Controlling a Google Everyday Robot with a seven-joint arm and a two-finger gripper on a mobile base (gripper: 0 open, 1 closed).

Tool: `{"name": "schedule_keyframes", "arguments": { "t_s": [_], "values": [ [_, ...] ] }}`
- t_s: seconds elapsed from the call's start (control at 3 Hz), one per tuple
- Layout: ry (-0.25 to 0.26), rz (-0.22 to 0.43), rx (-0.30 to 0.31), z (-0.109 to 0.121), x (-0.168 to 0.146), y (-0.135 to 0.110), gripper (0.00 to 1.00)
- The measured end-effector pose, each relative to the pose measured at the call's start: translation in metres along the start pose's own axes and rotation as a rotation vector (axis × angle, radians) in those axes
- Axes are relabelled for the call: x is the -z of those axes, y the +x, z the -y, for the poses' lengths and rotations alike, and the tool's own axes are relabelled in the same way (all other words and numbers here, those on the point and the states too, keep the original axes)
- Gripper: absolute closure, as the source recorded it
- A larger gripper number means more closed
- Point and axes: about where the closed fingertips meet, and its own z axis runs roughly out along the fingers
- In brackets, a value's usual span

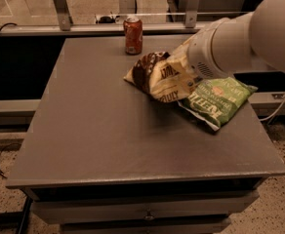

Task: Move brown chip bag near coke can

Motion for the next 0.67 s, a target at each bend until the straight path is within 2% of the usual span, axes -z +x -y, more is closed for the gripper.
{"name": "schedule_keyframes", "arguments": {
  "t_s": [0.67],
  "values": [
    [0.178,-0.088,-0.055,0.088,-0.010,0.048,1.00]
  ]
}}
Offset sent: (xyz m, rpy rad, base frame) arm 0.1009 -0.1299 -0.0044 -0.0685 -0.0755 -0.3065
